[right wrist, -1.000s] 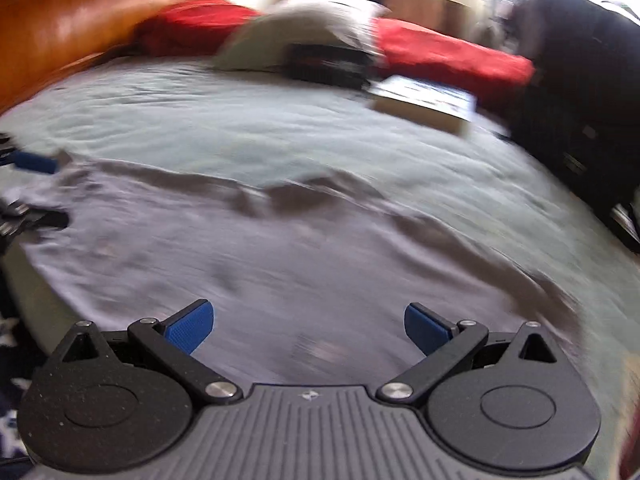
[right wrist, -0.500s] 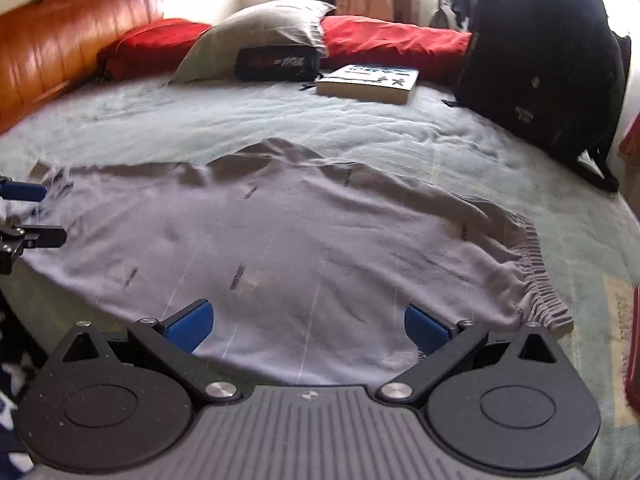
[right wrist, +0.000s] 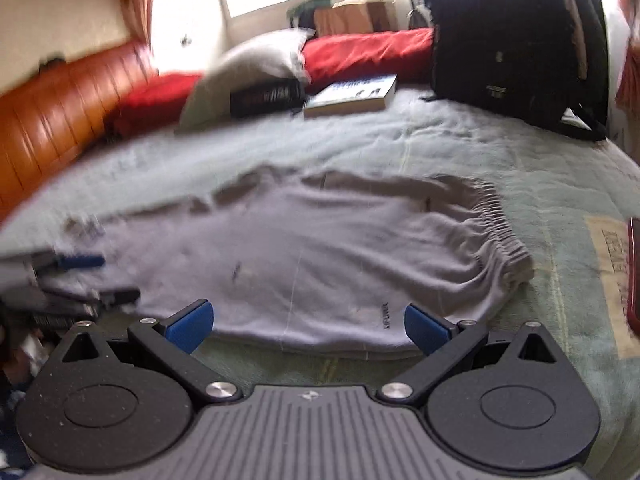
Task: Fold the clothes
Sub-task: 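Move the right gripper toward the elastic waistband of the grey garment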
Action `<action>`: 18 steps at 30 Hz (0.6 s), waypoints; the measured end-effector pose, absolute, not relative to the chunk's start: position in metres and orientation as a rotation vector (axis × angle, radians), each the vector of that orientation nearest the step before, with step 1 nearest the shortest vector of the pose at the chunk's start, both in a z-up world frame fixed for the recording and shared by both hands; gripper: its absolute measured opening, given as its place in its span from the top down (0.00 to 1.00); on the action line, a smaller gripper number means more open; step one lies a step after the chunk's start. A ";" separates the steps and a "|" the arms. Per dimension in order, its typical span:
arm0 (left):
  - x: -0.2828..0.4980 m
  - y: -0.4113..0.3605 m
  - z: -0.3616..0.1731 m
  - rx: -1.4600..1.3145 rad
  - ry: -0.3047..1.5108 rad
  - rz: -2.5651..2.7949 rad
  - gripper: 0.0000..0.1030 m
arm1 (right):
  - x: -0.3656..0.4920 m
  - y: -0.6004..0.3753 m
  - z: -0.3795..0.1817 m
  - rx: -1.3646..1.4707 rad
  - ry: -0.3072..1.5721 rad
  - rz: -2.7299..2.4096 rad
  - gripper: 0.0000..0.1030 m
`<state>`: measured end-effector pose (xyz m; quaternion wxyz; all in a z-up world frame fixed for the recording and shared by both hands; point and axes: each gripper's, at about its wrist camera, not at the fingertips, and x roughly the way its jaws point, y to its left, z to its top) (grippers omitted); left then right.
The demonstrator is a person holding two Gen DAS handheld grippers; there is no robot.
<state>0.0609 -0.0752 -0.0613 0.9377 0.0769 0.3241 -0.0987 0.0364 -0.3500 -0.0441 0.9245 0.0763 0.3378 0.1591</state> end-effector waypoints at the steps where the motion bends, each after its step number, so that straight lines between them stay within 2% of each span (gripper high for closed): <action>1: 0.057 -0.077 -0.060 0.158 0.655 -0.205 0.12 | 0.036 -0.356 -0.045 0.191 0.693 0.324 0.00; 18: 0.043 -0.090 -0.058 0.164 0.646 -0.248 0.12 | 0.053 -0.434 -0.091 0.749 0.663 0.291 0.00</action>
